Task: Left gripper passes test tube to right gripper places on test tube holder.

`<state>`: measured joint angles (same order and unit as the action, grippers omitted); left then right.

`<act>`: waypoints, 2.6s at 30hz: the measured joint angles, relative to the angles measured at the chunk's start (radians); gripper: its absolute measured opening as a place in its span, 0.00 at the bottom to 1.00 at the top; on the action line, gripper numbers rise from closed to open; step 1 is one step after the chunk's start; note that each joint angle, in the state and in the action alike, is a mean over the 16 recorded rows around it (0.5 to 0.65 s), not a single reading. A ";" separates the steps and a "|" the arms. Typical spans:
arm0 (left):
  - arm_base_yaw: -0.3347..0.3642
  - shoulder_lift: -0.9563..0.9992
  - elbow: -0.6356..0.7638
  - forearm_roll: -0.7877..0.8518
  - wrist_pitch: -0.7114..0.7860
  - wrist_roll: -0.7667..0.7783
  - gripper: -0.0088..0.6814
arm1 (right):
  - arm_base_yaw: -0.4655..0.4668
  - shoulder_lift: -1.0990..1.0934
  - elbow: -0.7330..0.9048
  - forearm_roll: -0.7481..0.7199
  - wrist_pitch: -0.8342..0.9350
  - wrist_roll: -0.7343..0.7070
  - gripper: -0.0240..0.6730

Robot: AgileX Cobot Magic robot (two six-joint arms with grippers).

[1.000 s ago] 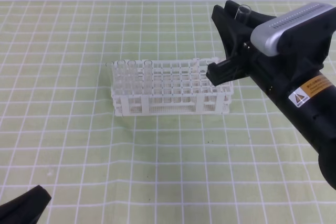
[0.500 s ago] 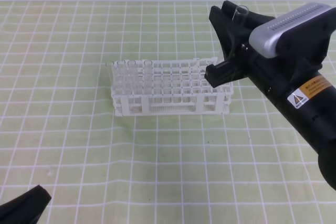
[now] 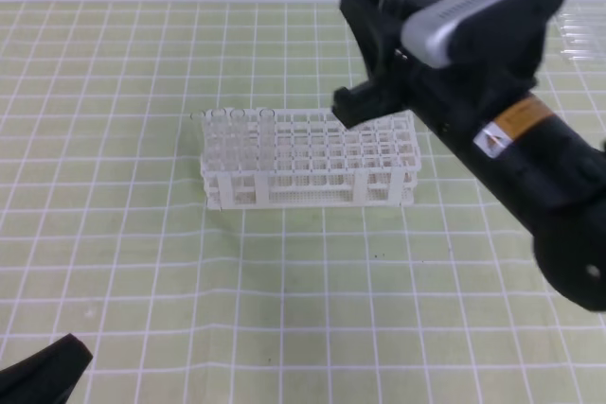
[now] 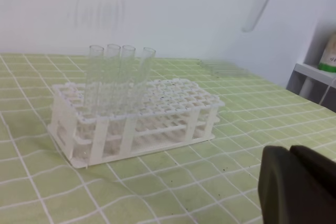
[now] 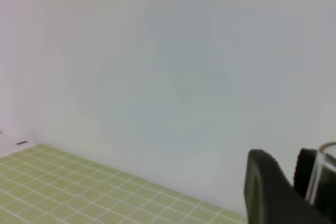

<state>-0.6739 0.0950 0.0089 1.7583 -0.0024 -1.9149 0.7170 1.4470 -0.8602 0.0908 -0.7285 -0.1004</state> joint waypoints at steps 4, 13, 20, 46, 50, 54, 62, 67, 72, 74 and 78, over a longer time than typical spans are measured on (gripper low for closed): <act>0.000 0.000 0.000 0.000 0.000 0.000 0.01 | 0.000 0.074 -0.063 -0.025 0.000 0.014 0.16; 0.000 -0.001 -0.001 -0.002 -0.001 0.000 0.01 | 0.000 0.259 -0.171 -0.069 -0.069 0.036 0.16; 0.000 -0.002 -0.004 -0.006 -0.003 -0.001 0.01 | -0.001 0.364 -0.207 -0.076 -0.131 0.037 0.16; 0.000 -0.002 -0.004 -0.006 0.003 -0.001 0.01 | -0.030 0.521 -0.287 -0.091 -0.160 0.088 0.16; 0.000 -0.001 -0.001 -0.002 0.004 -0.001 0.01 | -0.030 0.528 -0.287 -0.095 -0.165 0.094 0.16; 0.000 -0.001 0.000 0.000 0.005 -0.001 0.01 | -0.030 0.535 -0.287 -0.104 -0.170 0.102 0.16; 0.000 0.001 0.004 0.006 0.006 0.000 0.01 | -0.030 0.547 -0.295 -0.122 -0.169 0.116 0.16; 0.000 0.000 0.001 0.002 0.006 0.000 0.01 | -0.030 0.553 -0.301 -0.126 -0.167 0.118 0.16; 0.000 0.002 0.004 0.006 0.007 0.001 0.01 | -0.030 0.561 -0.306 -0.127 -0.168 0.118 0.16; 0.000 0.002 0.004 0.006 0.007 0.001 0.01 | -0.030 0.564 -0.307 -0.127 -0.169 0.118 0.16; 0.000 0.001 0.001 0.002 0.006 0.000 0.01 | -0.030 0.572 -0.308 -0.128 -0.173 0.118 0.16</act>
<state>-0.6737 0.0965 0.0101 1.7604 0.0037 -1.9146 0.6866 2.0187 -1.1681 -0.0375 -0.9016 0.0174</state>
